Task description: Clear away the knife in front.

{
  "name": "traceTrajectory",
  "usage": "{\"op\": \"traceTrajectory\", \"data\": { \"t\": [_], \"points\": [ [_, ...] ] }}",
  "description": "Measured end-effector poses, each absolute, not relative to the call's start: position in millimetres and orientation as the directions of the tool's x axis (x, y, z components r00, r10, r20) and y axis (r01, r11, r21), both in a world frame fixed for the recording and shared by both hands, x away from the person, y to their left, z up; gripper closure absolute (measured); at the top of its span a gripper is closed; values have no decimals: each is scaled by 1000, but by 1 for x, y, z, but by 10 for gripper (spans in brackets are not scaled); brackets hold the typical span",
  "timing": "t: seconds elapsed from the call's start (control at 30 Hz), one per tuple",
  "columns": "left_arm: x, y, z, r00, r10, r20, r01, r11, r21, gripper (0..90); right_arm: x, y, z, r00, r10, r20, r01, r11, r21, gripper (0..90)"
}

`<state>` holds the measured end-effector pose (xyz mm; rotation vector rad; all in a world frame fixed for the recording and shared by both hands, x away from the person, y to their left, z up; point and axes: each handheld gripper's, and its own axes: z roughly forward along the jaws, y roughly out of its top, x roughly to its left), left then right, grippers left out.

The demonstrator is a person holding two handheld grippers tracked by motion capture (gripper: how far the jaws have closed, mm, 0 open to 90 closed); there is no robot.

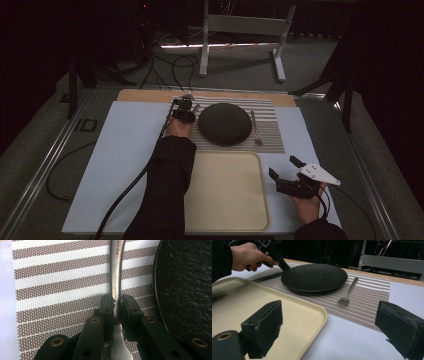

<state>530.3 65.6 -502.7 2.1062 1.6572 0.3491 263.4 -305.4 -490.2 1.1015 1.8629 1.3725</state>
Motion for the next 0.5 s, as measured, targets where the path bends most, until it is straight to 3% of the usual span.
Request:
{"op": "traceTrajectory", "data": {
  "t": [0.5],
  "points": [
    [527, 71, -488, 246, 967, -69, 839, -177, 515, 808, 264, -305, -490, -501, 865, 23, 279, 136, 951, 76]
  ]
}}
